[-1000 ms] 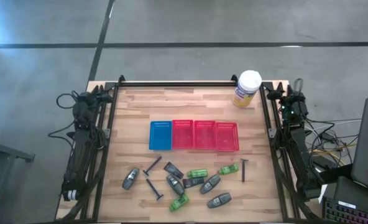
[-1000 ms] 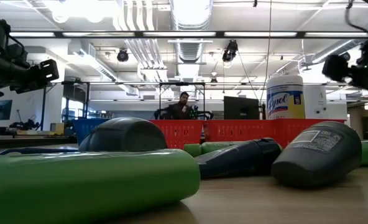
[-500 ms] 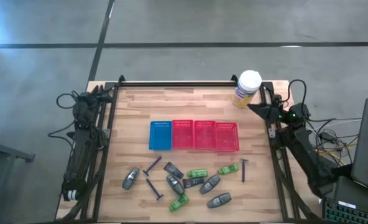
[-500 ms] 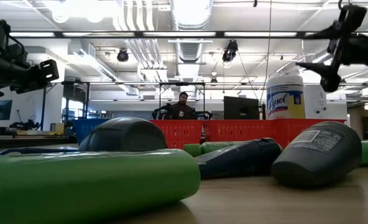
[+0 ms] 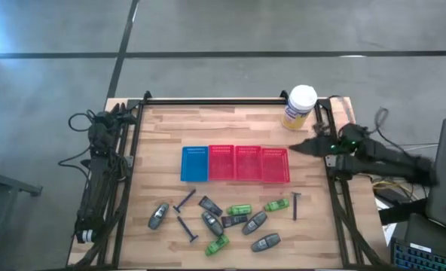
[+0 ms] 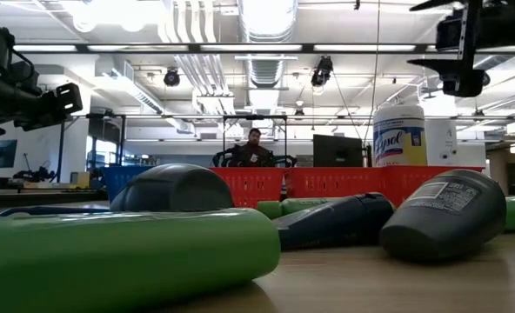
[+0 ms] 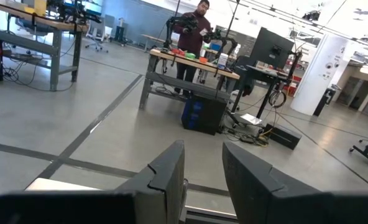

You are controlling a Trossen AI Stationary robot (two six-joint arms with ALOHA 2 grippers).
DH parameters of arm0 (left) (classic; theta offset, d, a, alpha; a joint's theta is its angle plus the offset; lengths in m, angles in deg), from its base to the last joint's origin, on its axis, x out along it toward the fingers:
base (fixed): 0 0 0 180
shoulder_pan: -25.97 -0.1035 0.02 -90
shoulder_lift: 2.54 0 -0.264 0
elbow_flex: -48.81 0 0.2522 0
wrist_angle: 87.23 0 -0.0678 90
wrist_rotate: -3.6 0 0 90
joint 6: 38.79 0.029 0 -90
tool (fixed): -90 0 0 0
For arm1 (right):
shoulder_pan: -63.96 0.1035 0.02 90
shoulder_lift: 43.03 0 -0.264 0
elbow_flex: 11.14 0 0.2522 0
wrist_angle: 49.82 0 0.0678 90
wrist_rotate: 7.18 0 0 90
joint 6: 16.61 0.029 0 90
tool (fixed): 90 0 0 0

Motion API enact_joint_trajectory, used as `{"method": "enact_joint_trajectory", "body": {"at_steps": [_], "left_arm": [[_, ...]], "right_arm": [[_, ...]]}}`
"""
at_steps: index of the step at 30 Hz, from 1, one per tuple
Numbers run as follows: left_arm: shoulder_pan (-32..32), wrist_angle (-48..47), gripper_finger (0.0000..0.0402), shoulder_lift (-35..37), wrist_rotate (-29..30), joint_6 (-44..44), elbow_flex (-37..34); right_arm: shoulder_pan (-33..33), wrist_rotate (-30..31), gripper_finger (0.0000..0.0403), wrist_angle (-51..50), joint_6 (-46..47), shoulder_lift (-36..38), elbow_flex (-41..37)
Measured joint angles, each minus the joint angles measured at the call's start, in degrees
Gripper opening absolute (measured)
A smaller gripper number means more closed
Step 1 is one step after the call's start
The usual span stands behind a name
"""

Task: Pick & Place Travel size toiletries
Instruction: Put the blue razor into the right red bin

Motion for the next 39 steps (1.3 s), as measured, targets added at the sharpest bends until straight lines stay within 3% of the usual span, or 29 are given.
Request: {"method": "enact_joint_trajectory", "body": {"at_steps": [6, 13, 17, 26, 34, 39], "left_arm": [[0.0, 0.0, 0.0115, 0.0, 0.0, 0.0, 0.0], [0.0, 0.0, 0.0115, 0.0, 0.0, 0.0, 0.0], [0.0, 0.0, 0.0115, 0.0, 0.0, 0.0, 0.0], [0.0, 0.0, 0.0115, 0.0, 0.0, 0.0, 0.0], [0.0, 0.0, 0.0115, 0.0, 0.0, 0.0, 0.0], [0.0, 0.0, 0.0115, 0.0, 0.0, 0.0, 0.0]], "right_arm": [[21.8, 9.9, 0.0355, -10.4, 8.7, -18.5, 8.5], [33.3, 12.6, 0.0356, -30.0, 27.4, -33.4, 16.7], [36.1, 12.4, 0.0347, -36.4, 35.6, -39.9, 19.0], [37.7, 5.3, 0.0319, -34.9, 41.1, -49.6, 19.9], [38.4, -1.1, 0.0297, -34.8, 41.5, -56.5, 19.4], [38.4, -1.1, 0.0262, -34.7, 42.3, -59.2, 18.0]]}}
